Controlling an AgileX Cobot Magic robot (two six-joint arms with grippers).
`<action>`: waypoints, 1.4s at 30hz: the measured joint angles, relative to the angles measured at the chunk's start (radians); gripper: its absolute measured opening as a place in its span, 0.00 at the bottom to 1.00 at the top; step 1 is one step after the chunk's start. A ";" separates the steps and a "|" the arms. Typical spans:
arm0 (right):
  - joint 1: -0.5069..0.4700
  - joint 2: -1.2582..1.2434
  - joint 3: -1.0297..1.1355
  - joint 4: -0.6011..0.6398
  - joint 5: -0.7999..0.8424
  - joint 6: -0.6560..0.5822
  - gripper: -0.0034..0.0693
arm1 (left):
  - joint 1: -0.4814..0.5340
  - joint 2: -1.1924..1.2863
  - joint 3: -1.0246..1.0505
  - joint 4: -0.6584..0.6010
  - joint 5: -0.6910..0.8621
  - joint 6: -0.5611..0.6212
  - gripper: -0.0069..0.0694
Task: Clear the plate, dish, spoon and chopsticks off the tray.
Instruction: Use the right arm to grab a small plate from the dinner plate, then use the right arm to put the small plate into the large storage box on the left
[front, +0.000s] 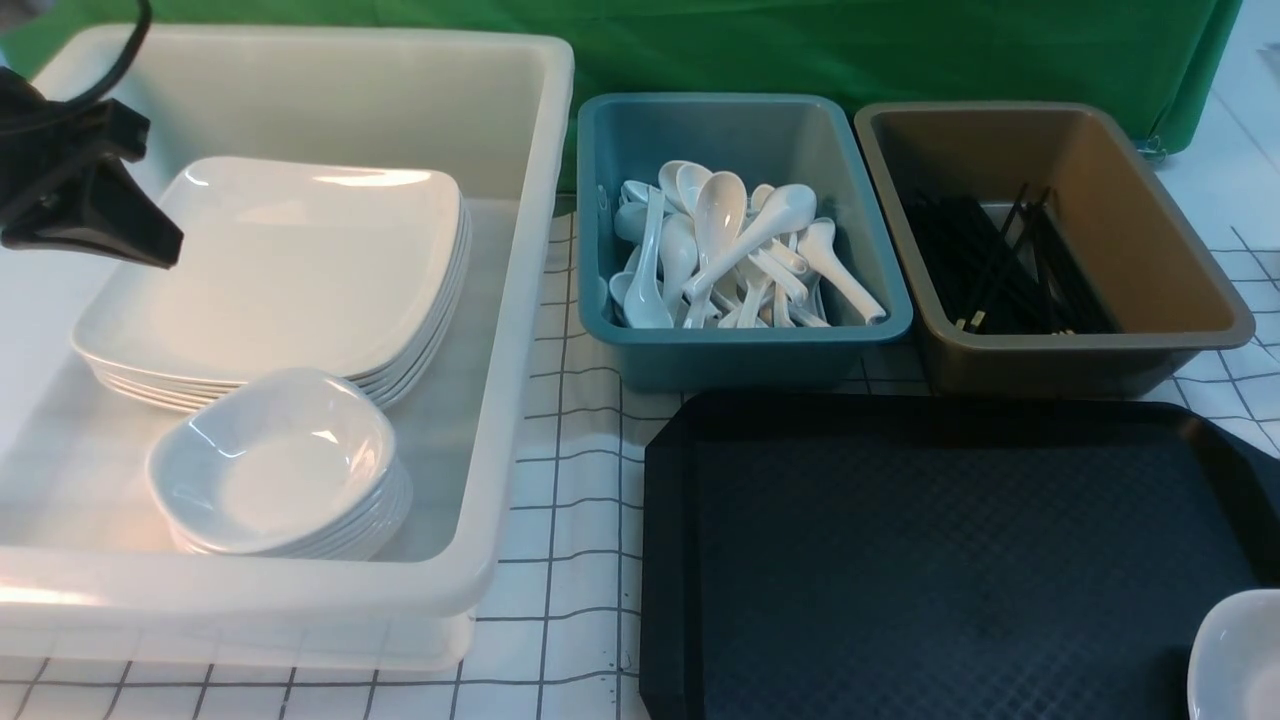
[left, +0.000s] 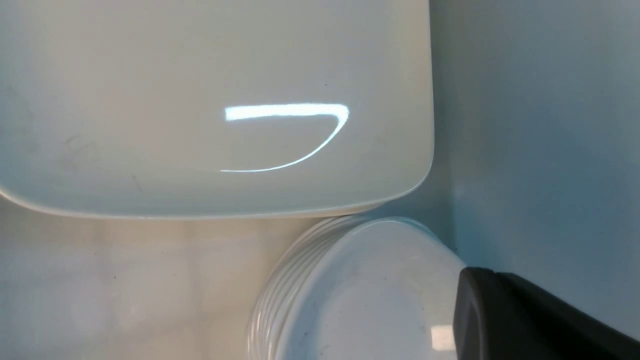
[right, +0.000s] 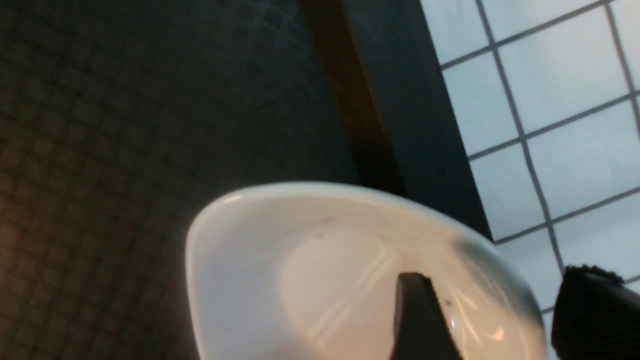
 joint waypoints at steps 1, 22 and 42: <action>0.000 0.010 0.000 0.000 -0.007 -0.005 0.62 | 0.000 0.000 0.000 -0.003 0.001 0.001 0.09; 0.000 0.061 -0.016 0.025 0.006 -0.100 0.23 | 0.000 0.000 0.000 -0.015 0.005 0.006 0.09; 0.539 -0.073 -0.605 0.523 0.175 -0.115 0.16 | 0.018 0.000 -0.010 0.003 -0.048 0.010 0.09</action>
